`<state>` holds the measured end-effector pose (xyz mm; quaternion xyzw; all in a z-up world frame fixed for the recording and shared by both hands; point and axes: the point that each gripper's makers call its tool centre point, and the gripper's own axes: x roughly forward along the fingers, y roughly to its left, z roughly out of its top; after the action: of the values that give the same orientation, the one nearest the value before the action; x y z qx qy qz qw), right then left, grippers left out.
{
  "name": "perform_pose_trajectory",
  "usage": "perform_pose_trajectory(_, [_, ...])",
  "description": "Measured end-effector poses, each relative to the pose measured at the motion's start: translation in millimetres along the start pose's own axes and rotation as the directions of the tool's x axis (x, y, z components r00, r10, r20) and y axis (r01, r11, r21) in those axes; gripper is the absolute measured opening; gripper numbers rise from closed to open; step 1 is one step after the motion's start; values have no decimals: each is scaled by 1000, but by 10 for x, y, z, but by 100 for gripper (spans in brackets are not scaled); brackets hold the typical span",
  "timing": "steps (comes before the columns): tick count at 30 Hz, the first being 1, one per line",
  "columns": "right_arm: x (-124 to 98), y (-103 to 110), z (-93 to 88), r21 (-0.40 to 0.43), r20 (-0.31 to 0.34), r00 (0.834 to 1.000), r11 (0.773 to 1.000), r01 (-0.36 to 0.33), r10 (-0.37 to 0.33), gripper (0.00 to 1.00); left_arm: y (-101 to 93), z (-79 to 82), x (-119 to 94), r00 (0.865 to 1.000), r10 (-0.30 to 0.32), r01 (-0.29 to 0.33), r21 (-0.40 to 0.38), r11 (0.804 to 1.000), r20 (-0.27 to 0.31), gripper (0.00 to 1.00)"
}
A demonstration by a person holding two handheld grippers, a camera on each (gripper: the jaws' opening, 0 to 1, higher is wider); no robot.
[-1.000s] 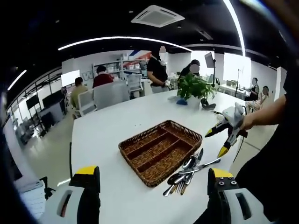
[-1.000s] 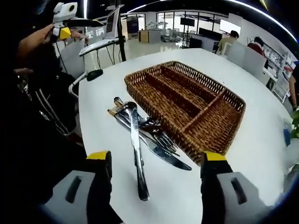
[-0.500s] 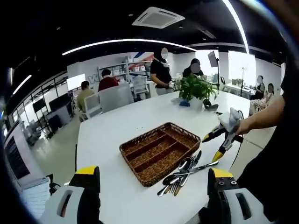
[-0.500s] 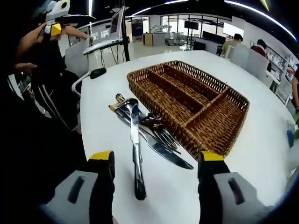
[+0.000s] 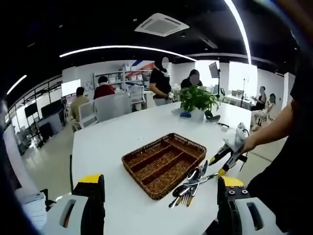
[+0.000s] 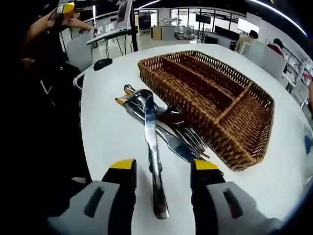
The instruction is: Arrange the knives, forks, and spoons in their matching storage slots by inserting each utensil handle-first until every utensil is classified and aligned in the correct compartment
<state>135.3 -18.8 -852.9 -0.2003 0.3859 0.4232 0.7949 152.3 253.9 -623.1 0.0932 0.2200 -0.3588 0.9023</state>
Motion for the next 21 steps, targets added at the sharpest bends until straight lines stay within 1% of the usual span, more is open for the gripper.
perform_pose_trajectory(1, [19,4,6,-16,-6,1000,1000,-4,4,36,4,-13,-5,1000,-15,15,11,1000,6,100])
perform_pose_trajectory(2, [47,3,8,-24,-4,1000,1000,-1,1,33,48,-28,1,1000,-17,17,15,1000,12,100])
perform_pose_trajectory(3, [63,-6,1,-23,-7,1000,1000,2,-2,31,87,-44,10,1000,-14,14,0,1000,12,100])
perform_pose_trajectory(4, [76,-1,-19,-23,-19,1000,1000,-1,0,29,123,-74,11,1000,-5,5,-42,999,-8,100])
perform_pose_trajectory(5, [80,6,-14,-27,-21,1000,1000,-6,5,26,125,-45,2,1000,-1,1,-29,1000,-2,100])
perform_pose_trajectory(6, [89,10,-12,-33,-20,1000,999,-9,9,24,145,14,-5,1000,14,-14,-13,1000,26,100])
perform_pose_trajectory(7, [99,18,2,-36,-10,1000,999,-16,15,22,155,62,-10,998,27,-27,-15,1000,48,100])
perform_pose_trajectory(9, [103,34,-2,-29,-10,1000,999,-25,25,19,165,59,-25,997,66,-65,-68,996,25,100])
perform_pose_trajectory(10, [114,35,5,-40,-8,1000,999,-31,30,17,131,98,-39,997,73,-71,-53,996,35,100])
perform_pose_trajectory(11, [148,33,26,-53,0,999,998,-39,39,16,85,136,-53,995,76,-74,-35,997,61,100])
perform_pose_trajectory(15, [213,27,9,-83,5,999,996,-45,46,17,-22,57,-65,996,85,-84,-35,996,41,100])
perform_pose_trajectory(19, [223,85,12,-89,24,998,995,-50,52,10,-102,-3,-116,996,87,-86,-37,996,28,100])
perform_pose_trajectory(20, [231,96,23,-101,28,998,994,-48,51,10,-98,-16,-132,995,96,-94,-47,994,26,100])
perform_pose_trajectory(21, [222,94,34,-136,29,999,990,-41,45,9,-98,-20,-140,995,101,-100,-51,994,25,100])
